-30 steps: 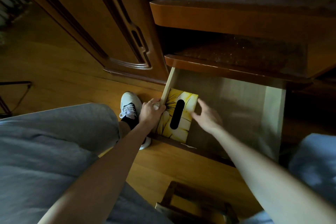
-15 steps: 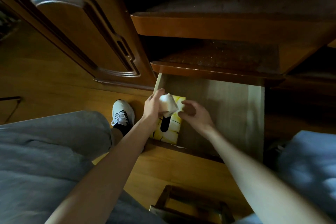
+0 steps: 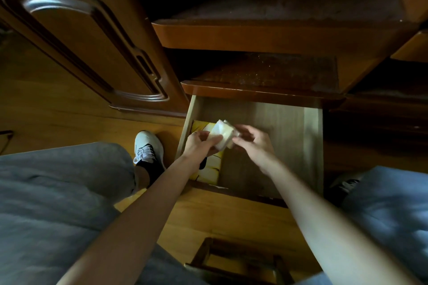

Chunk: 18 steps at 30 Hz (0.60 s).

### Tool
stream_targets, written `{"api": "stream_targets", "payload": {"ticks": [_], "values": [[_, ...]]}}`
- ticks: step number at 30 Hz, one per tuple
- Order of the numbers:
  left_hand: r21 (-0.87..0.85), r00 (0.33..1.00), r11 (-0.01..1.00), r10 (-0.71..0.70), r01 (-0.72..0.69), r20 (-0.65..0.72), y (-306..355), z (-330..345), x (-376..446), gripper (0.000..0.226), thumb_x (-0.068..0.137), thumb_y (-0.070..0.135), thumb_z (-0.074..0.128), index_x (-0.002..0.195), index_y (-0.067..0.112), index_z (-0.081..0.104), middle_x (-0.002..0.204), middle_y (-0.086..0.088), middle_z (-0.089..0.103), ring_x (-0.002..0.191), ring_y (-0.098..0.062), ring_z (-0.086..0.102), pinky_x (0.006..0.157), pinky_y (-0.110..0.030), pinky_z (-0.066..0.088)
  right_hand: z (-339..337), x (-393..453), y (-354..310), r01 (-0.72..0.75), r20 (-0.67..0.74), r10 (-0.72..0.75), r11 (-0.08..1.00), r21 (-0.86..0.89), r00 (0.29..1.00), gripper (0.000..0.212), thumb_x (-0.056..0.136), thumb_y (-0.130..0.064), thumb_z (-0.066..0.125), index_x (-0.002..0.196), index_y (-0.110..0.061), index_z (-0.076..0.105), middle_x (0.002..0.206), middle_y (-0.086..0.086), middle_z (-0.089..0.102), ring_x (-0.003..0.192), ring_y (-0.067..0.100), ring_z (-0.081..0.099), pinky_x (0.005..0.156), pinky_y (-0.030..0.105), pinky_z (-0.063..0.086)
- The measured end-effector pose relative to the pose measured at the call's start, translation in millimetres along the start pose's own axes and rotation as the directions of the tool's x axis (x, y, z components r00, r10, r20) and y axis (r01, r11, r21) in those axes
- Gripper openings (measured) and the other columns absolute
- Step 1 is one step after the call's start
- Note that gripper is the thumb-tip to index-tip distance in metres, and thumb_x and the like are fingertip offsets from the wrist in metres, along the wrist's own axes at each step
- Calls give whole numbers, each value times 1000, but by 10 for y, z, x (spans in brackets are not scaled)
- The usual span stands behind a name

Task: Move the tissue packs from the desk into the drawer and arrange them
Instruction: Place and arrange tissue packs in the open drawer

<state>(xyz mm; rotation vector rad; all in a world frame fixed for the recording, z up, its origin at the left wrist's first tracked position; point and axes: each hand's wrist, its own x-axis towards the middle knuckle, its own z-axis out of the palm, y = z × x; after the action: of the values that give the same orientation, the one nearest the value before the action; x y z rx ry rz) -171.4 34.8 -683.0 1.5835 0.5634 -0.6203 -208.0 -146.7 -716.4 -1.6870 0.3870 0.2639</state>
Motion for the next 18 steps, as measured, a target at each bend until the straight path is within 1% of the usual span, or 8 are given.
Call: {"api": "stream_targets", "payload": {"ticks": [2, 4, 6, 8, 10, 13, 15, 18], "values": [[-141, 994, 987, -61, 73, 88, 24, 27, -28, 41, 90, 16, 74, 121, -4, 57, 107, -19, 73, 90, -25, 76, 75, -31, 62, -15, 9, -33, -7, -26, 8, 1000, 15, 1000, 37, 88, -28, 77, 122, -37, 66, 114, -21, 67, 102, -9, 61, 80, 8, 49], [-146, 992, 986, -61, 77, 115, 40, 54, -50, 34, 94, 20, 70, 119, 0, 57, 101, -15, 76, 87, -22, 76, 74, -31, 62, 4, -3, -66, -3, -25, 3, 1000, -11, 1000, 37, 90, -28, 75, 122, -39, 63, 109, -29, 62, 97, -16, 58, 71, 2, 46], [-39, 996, 998, -36, 39, 79, 40, 74, -45, 36, 96, 24, 66, 126, 6, 56, 109, -11, 73, 96, -21, 73, 86, -36, 60, 28, -11, -80, 1, -14, -1, 999, -42, 1000, 32, 89, -32, 74, 118, -40, 63, 108, -28, 61, 98, -11, 58, 75, 7, 46], [87, 1000, 996, -5, 3, 31, 23, 72, -32, 40, 98, 27, 63, 134, 11, 55, 118, -8, 69, 107, -21, 68, 96, -40, 56, 34, -22, -91, 1, -18, -2, 996, -90, 1000, 20, 85, -47, 69, 103, -44, 65, 106, -25, 63, 98, -7, 58, 77, 16, 44], [190, 999, 980, 54, -53, -2, 2, 69, -20, 38, 100, 28, 59, 132, 8, 59, 111, -4, 68, 108, -20, 64, 96, -38, 55, 25, -25, -102, 15, -27, -20, 984, -180, 999, 19, 83, -59, 65, 92, -41, 66, 99, -23, 63, 92, -5, 58, 70, 18, 40], [301, 991, 945, 134, -125, -10, -3, 97, -18, 28, 103, 27, 53, 119, 8, 66, 98, 0, 69, 96, -18, 66, 90, -36, 55, 35, -26, -106, 103, -27, -117, 945, -312, 993, 20, 88, -53, 70, 85, -34, 65, 85, -20, 65, 85, -9, 59, 65, 14, 39], [328, 988, 934, 151, -141, -6, -6, 123, -24, 22, 104, 27, 51, 114, 13, 64, 99, -2, 70, 97, -22, 69, 93, -44, 57, 52, -24, -102, 128, -45, -148, 945, -302, 988, 22, 87, -47, 75, 94, -28, 66, 91, -19, 66, 85, -8, 60, 67, 9, 40], [321, 984, 932, 177, -170, 9, -34, 134, -39, 23, 103, 27, 53, 115, 11, 65, 104, -13, 72, 93, -23, 67, 91, -53, 55, 66, -30, -123, 132, -66, -155, 952, -277, 986, 44, 89, -42, 75, 126, -22, 61, 111, -18, 60, 96, -5, 58, 64, 1, 43]]}}
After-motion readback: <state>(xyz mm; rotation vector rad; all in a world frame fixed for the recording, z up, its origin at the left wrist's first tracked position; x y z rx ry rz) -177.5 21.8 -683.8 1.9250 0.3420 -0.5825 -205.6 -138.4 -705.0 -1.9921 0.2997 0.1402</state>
